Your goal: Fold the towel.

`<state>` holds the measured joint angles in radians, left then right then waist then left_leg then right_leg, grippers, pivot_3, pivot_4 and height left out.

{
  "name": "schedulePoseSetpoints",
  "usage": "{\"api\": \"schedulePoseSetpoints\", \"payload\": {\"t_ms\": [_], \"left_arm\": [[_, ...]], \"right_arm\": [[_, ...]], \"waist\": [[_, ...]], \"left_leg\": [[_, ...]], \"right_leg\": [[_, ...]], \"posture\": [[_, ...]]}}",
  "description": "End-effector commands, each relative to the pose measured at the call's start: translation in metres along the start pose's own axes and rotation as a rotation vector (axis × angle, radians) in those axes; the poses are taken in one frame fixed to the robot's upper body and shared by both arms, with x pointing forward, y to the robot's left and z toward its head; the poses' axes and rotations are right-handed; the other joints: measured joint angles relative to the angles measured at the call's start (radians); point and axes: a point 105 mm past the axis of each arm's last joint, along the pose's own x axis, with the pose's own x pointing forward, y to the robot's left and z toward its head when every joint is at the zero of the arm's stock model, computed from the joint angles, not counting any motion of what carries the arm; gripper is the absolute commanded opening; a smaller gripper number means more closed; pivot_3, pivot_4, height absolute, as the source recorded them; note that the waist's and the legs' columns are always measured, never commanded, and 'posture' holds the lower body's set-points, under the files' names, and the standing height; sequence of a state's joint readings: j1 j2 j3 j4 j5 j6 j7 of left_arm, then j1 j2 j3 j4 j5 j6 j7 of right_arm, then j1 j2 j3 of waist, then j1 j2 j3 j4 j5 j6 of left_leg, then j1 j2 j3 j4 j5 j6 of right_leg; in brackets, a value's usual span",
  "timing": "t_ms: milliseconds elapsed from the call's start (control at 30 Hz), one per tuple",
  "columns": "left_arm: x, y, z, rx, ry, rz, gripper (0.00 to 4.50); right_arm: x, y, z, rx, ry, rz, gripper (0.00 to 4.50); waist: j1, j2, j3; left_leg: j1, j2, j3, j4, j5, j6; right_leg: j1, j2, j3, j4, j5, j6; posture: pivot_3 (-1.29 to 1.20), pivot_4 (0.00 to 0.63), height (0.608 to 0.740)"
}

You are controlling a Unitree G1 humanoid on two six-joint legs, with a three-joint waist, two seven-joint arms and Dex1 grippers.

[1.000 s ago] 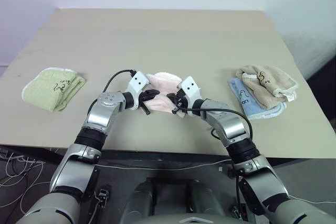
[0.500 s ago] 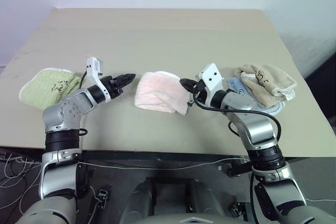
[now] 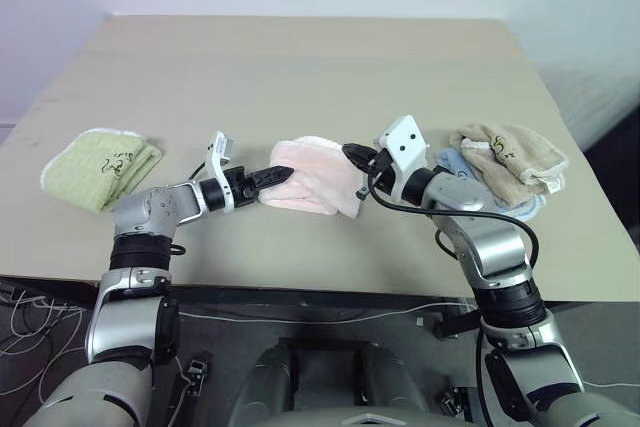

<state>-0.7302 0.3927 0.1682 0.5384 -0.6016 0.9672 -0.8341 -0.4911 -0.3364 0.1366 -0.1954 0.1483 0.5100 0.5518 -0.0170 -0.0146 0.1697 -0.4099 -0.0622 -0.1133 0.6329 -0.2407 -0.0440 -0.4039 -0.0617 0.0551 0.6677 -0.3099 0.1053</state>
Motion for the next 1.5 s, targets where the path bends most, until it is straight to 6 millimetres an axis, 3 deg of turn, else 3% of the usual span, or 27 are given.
{"api": "schedulePoseSetpoints", "payload": {"t_ms": [33,233,333,733,967,1100,1200,1267,1333,1500], "left_arm": [[0.018,-0.015,-0.02,-0.01,0.102,-0.065,4.49],[0.027,-0.02,-0.031,-0.049,0.129,-0.074,4.49],[0.028,-0.02,-0.03,-0.07,0.108,-0.069,3.94],[0.026,-0.014,-0.029,-0.096,0.04,-0.027,0.12],[0.022,-0.012,-0.023,-0.112,-0.05,-0.007,0.02],[0.017,-0.015,0.006,-0.099,-0.204,0.012,0.02],[0.006,-0.019,0.042,-0.069,-0.383,0.044,0.02],[-0.014,-0.018,0.079,-0.056,-0.566,0.1,0.02],[-0.025,-0.017,0.095,-0.055,-0.646,0.135,0.02],[-0.084,-0.018,0.157,0.063,-0.875,0.259,0.02]], "right_arm": [[-0.003,0.001,0.014,-0.027,-0.045,-0.012,0.0],[-0.004,-0.001,0.014,-0.027,-0.039,-0.025,0.0],[-0.004,-0.001,0.014,-0.027,-0.039,-0.026,0.0],[-0.004,0.001,0.016,-0.033,-0.043,-0.011,0.0],[-0.005,0.002,0.016,-0.033,-0.039,-0.008,0.0],[-0.006,0.002,0.016,-0.031,-0.038,-0.014,0.0],[-0.006,0.0,0.016,-0.028,-0.042,-0.022,0.0],[-0.006,-0.001,0.017,-0.028,-0.048,-0.027,0.0],[-0.006,-0.002,0.018,-0.028,-0.051,-0.029,0.0],[-0.004,-0.004,0.022,-0.031,-0.062,-0.032,0.0]], "waist": [[0.006,0.0,0.0],[0.006,0.0,0.0],[0.006,0.0,0.0],[0.002,0.0,0.0],[0.002,0.0,0.0],[0.002,0.0,0.0],[-0.001,0.0,0.0],[-0.001,-0.001,0.0],[-0.001,-0.001,0.0],[-0.004,-0.001,0.0]], "left_leg": [[0.0,-0.001,0.0,0.0,0.0,0.0],[0.0,-0.001,0.0,0.0,0.0,0.0],[0.0,-0.001,0.0,0.0,0.0,0.0],[0.0,-0.001,0.0,0.0,0.0,0.0],[0.0,-0.001,0.0,0.0,0.0,0.0],[0.0,-0.001,0.0,0.0,0.0,0.0],[0.0,0.0,0.0,0.0,0.0,0.0],[0.0,0.0,0.0,0.0,0.0,0.0],[0.0,0.001,0.0,0.0,0.0,0.0],[0.0,0.001,0.001,0.0,0.0,0.0]], "right_leg": [[0.0,0.0,0.0,0.0,0.0,0.0],[0.001,0.0,0.0,0.0,0.0,0.0],[0.001,0.0,0.0,0.0,0.0,0.0],[0.0,-0.001,0.0,0.0,0.0,0.0],[0.0,-0.001,0.0,0.0,0.0,0.0],[0.0,-0.001,0.0,0.0,0.0,0.0],[0.0,-0.001,0.0,0.0,0.0,0.0],[-0.001,0.0,0.0,0.0,0.0,0.0],[-0.001,0.0,0.0,0.0,0.0,0.0],[-0.001,0.0,0.0,0.0,0.0,0.0]], "posture": [[0.0,0.15,0.74],[0.0,0.15,0.74],[0.0,0.15,0.74],[0.0,0.15,0.74],[0.0,0.15,0.74],[0.0,0.15,0.74],[0.0,0.15,0.74],[0.0,0.15,0.74],[0.0,0.15,0.74],[0.0,0.15,0.74]]}}
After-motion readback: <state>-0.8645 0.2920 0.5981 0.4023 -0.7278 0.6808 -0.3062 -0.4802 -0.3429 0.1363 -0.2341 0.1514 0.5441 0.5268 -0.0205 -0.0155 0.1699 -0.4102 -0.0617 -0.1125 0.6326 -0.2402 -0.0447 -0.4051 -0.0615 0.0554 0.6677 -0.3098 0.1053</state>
